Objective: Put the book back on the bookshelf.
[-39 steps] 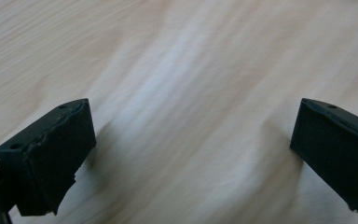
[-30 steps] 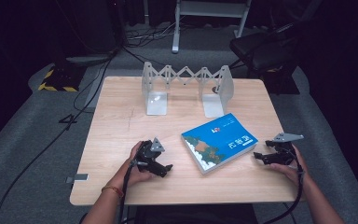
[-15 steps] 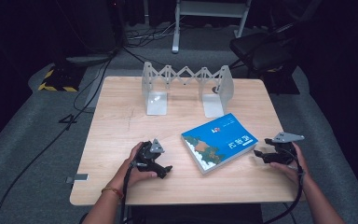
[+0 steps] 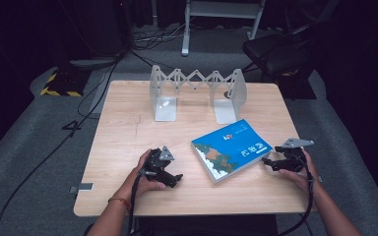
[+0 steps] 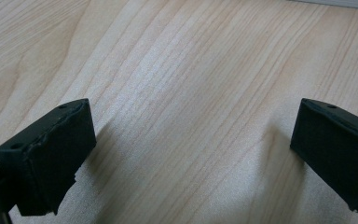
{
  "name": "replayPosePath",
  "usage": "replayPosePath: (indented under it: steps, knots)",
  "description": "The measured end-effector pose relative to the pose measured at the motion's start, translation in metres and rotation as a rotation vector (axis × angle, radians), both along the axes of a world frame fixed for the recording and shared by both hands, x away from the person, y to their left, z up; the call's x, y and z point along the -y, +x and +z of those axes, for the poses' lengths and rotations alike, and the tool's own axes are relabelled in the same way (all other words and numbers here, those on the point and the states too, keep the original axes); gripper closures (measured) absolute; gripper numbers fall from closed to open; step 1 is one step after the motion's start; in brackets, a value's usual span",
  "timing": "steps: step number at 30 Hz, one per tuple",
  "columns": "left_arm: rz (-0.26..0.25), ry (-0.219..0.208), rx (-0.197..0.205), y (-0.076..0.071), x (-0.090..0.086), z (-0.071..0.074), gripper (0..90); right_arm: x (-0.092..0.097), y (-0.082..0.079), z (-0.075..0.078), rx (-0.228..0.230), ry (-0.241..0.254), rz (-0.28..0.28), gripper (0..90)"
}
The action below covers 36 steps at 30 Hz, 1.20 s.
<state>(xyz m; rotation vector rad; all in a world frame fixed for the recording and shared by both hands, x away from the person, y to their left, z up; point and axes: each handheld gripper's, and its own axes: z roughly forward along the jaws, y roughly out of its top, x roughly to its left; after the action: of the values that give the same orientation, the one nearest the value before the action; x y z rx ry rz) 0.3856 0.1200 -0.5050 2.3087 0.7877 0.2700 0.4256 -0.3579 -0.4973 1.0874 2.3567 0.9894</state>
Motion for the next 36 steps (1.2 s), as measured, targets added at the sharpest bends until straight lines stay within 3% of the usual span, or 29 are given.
replayPosePath:
  steps: [14, 18, 20, 28, 33, 36]
  knots:
    - [0.001, 0.001, 0.001, 0.000, 0.000, 0.000, 0.1, 0.000, -0.002, 0.008, 0.031, 0.028, -0.006, 20.7]
    - [0.000, 0.001, 0.000, 0.000, 0.000, 0.000, 0.2, 0.000, -0.003, 0.015, 0.057, 0.072, 0.002, 22.1]
    - [0.002, 0.001, 0.001, 0.000, 0.001, 0.000, 0.2, -0.002, -0.004, 0.018, 0.067, 0.069, -0.002, 22.9]
    - [0.001, 0.002, 0.001, 0.000, 0.001, 0.000, 0.2, 0.001, -0.001, 0.006, -0.003, 0.039, 0.016, 23.4]
    - [0.002, 0.002, 0.000, 0.000, 0.001, 0.000, 0.2, -0.002, -0.002, 0.002, -0.011, 0.032, 0.017, 22.2]
    - [0.000, 0.001, 0.000, 0.000, 0.001, 0.000, 0.2, 0.000, -0.001, 0.000, -0.026, 0.060, 0.010, 21.5]
